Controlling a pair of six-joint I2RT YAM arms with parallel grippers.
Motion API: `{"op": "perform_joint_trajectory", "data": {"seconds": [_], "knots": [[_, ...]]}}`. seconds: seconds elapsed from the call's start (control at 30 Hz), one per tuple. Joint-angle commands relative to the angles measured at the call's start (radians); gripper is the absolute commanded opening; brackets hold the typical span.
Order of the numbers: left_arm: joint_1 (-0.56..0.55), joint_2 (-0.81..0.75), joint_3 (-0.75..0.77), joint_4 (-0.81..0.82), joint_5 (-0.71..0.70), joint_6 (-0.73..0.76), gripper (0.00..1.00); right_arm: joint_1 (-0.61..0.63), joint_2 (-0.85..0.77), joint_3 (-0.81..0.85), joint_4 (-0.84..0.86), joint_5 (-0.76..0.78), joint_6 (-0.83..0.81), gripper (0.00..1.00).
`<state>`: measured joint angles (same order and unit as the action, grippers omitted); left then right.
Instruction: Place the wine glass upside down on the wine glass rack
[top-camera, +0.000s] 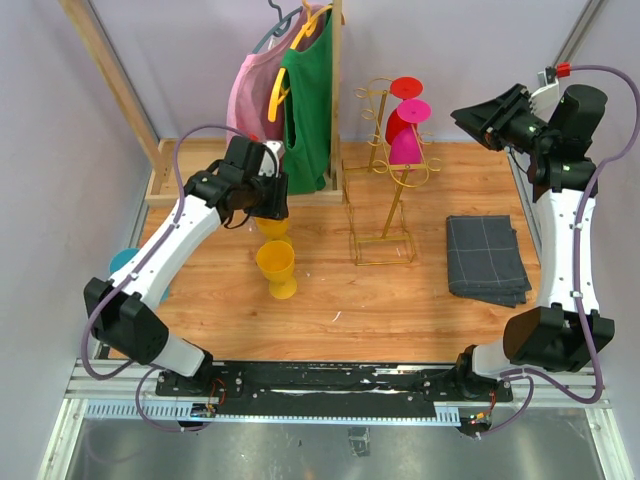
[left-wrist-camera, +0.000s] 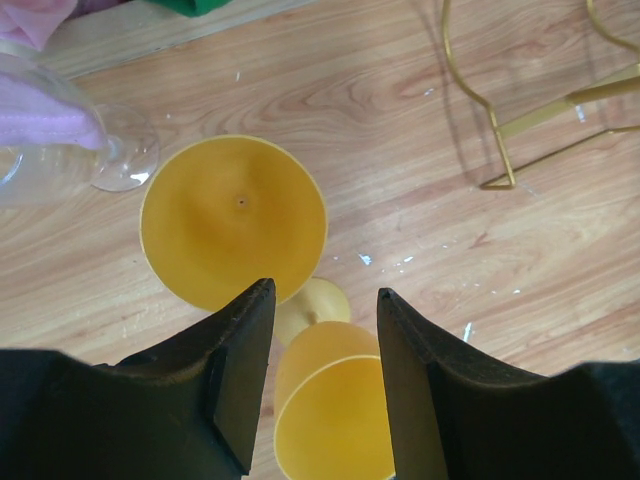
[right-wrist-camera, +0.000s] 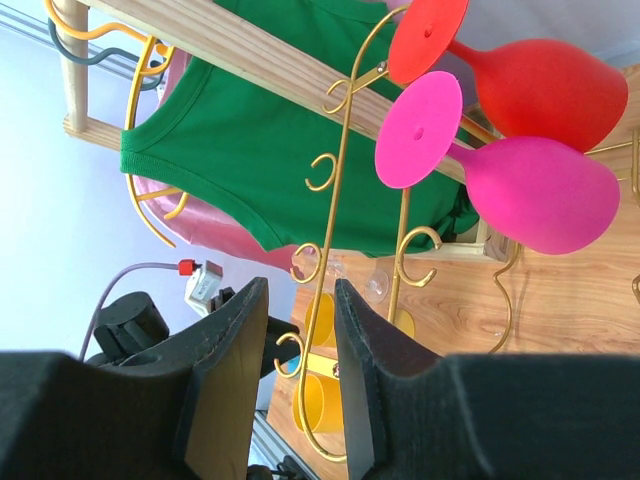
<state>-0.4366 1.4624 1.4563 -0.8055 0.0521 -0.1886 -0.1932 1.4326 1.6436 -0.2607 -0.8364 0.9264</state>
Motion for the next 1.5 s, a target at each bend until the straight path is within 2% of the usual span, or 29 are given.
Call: {"op": "perform_joint_trajectory", "data": {"seconds": [0.0,0.5,0.57,0.77,0.93,1.2,1.47], "knots": [[-0.019,0.041,0.005,-0.004,-0.08,0.023,0.5,-0.012,-0.006,-0.014,0.011,0.007,-0.015,0.35],[-0.085,0.169,0.038,-0.006,-0.166,0.035,0.48,-0.012,-0.012,-0.035,0.022,0.004,-0.01,0.35],[-0.094,0.179,0.038,-0.006,-0.179,0.038,0.45,-0.012,-0.012,-0.039,0.028,0.001,-0.004,0.35],[-0.111,0.196,0.039,-0.006,-0.208,0.033,0.19,-0.012,-0.015,-0.041,0.032,-0.001,-0.001,0.35],[-0.123,0.184,0.051,-0.007,-0.224,0.028,0.01,-0.011,-0.017,-0.042,0.032,0.0,0.001,0.35],[-0.149,0.147,0.121,-0.036,-0.258,0.013,0.0,-0.011,-0.019,-0.043,0.033,0.003,0.002,0.35],[-0.153,0.062,0.253,-0.071,-0.145,-0.017,0.0,-0.011,-0.018,-0.041,0.033,0.006,0.0,0.35]]}}
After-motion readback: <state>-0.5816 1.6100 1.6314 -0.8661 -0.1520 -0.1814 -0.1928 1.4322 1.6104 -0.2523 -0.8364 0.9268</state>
